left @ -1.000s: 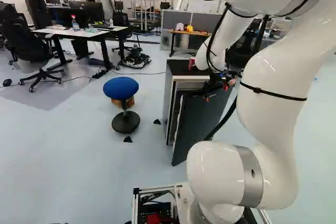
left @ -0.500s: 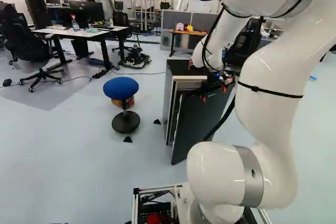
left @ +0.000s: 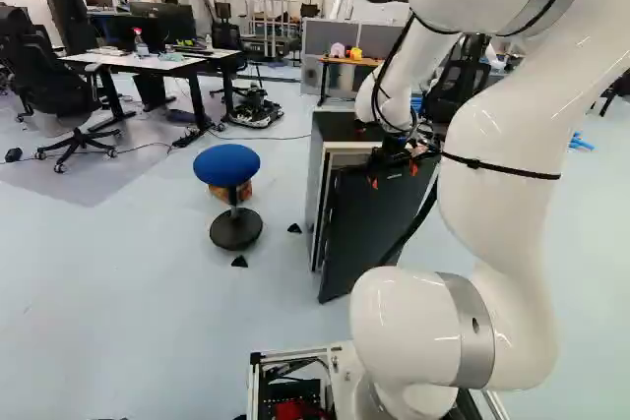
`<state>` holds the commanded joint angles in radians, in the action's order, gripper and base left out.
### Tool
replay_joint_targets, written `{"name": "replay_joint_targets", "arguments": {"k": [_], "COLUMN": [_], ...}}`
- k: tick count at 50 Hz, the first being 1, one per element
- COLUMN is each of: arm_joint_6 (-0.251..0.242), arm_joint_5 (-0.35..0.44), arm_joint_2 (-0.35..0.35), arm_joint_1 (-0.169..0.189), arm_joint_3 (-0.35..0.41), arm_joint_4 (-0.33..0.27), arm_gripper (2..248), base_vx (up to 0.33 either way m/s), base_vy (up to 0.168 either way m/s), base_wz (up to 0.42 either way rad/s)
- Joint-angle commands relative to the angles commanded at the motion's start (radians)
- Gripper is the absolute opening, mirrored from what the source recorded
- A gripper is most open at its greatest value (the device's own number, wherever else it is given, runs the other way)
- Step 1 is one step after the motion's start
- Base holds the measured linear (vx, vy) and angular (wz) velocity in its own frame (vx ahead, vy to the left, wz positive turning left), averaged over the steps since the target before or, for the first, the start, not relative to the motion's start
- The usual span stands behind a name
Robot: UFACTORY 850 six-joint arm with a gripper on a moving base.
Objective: Grab a drink from the fridge
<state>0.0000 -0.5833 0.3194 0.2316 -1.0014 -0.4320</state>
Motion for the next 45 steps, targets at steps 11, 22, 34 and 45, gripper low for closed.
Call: {"name": "replay_joint_targets", "arguments": {"k": [11,22,34,45], "arm_joint_6": [0.000,0.000,0.000,0.000], "arm_joint_5": [0.000,0.000,0.000,0.000], "arm_joint_2": [0.012,0.022,0.033,0.044], "arm_joint_1": [-0.003,-0.006,-0.008,-0.011], "arm_joint_3": [-0.015,-0.029,-0.045,-0.059], "arm_joint_4": [0.038,0.076,0.113,0.145], "arm_gripper": [247,247,247,247], "base_vx": [0.000,0.000,0.000,0.000], "base_vy": [0.000,0.000,0.000,0.000], "base_wz": [0.000,0.000,0.000,0.000]}}
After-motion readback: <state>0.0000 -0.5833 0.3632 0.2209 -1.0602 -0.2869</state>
